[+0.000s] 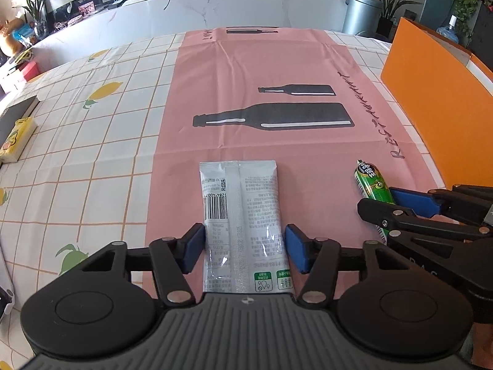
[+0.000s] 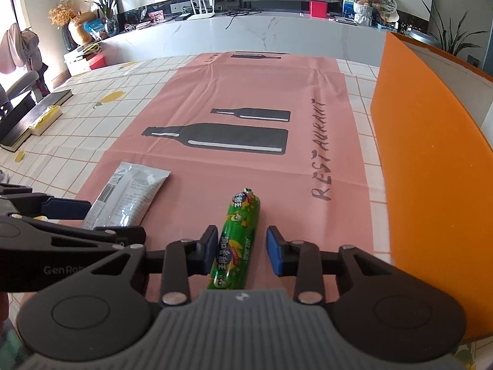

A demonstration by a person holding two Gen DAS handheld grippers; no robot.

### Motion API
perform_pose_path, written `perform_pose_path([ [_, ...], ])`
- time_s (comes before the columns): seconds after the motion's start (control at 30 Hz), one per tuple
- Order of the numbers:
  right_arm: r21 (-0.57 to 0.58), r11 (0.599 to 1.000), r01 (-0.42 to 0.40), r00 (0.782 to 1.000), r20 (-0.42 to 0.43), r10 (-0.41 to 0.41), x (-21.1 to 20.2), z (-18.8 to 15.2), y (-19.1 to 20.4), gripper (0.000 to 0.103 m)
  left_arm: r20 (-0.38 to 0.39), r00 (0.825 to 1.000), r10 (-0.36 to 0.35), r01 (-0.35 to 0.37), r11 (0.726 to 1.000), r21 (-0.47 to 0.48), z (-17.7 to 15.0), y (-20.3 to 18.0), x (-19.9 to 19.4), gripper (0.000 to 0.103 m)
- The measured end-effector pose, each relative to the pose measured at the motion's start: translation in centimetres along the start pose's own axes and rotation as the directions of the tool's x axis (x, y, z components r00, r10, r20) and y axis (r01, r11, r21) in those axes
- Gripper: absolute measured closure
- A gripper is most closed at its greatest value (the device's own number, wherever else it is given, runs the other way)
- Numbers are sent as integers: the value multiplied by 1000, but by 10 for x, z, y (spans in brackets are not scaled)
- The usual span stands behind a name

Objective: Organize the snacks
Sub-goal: 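Carry the white packet and sausage into the orange box and open both tools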

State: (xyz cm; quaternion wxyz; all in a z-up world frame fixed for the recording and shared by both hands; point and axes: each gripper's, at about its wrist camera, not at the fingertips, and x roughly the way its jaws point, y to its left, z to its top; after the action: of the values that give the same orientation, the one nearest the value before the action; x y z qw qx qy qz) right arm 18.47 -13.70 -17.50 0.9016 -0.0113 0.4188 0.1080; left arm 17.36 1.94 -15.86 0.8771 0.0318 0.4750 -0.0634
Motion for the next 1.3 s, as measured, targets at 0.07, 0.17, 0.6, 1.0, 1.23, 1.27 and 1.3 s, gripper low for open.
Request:
perform_pose_path([
  [0.07, -2, 1000, -3, 1000, 3, 3, 0, 0, -1, 83, 4, 1000, 0, 0, 1000, -7, 0, 0, 0, 46],
  [0.17, 8, 1000, -12, 1000, 0, 12, -1, -1, -3, 83, 11, 1000, 0, 0, 1000, -26, 1, 0, 0, 48],
  [0.6, 86, 992, -88, 994, 78, 81, -45, 10, -19, 84, 91, 995, -30, 32, 999, -26, 21, -18, -53, 49],
  [1.0, 162, 986, -35, 973, 232, -4, -150, 14, -79, 83, 212, 959, -191, 179, 981, 74, 54, -86, -123, 49],
  [1.23, 168, 984, 61, 974, 205, -96, -186, 13, -148, 83, 179, 924, -339, 297, 929, 222, 86, -157, -126, 49],
  [1.27, 162, 984, 73, 975, 194, -104, -187, 14, -157, 83, 168, 923, -346, 302, 922, 241, 91, -167, -122, 49],
  [1.3, 155, 984, 88, 977, 180, -116, -187, 15, -167, 83, 156, 923, -353, 306, 916, 259, 96, -177, -118, 49],
])
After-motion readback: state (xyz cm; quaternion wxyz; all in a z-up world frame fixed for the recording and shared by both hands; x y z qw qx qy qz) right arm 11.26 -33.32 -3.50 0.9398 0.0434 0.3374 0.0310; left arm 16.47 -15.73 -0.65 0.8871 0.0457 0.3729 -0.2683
